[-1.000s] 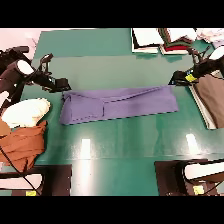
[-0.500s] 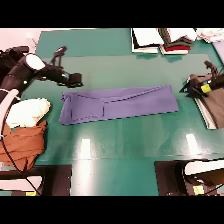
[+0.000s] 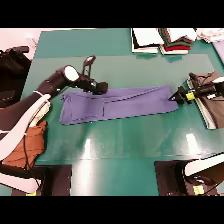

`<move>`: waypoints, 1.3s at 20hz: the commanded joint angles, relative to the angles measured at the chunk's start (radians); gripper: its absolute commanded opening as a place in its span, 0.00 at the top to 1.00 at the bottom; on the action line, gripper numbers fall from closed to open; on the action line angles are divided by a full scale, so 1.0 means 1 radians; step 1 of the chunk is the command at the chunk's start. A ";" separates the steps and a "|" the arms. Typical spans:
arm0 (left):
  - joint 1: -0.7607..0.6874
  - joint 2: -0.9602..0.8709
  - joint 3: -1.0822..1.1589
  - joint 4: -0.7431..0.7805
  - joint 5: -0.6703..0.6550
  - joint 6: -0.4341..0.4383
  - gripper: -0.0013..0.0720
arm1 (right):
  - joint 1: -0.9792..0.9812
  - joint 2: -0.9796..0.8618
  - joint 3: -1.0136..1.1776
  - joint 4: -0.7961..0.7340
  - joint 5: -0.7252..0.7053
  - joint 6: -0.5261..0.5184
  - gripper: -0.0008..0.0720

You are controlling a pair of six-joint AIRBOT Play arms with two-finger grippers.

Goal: Fold the shirts.

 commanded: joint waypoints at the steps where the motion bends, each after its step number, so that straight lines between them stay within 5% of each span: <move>1: -0.050 -0.079 0.048 -0.001 0.022 -0.016 0.95 | 0.069 0.032 0.083 0.032 -0.008 -0.019 0.96; 9: -0.105 -0.239 0.196 -0.006 0.012 -0.015 0.95 | 0.302 0.289 0.387 0.034 0.059 0.099 0.96; 17: -0.097 -0.245 0.228 0.005 -0.042 -0.016 0.95 | 0.552 0.314 0.580 0.031 0.055 0.166 0.96; 26: 0.261 0.195 0.278 0.292 -0.214 -0.014 0.95 | 0.911 0.182 0.580 0.123 -0.097 0.121 0.96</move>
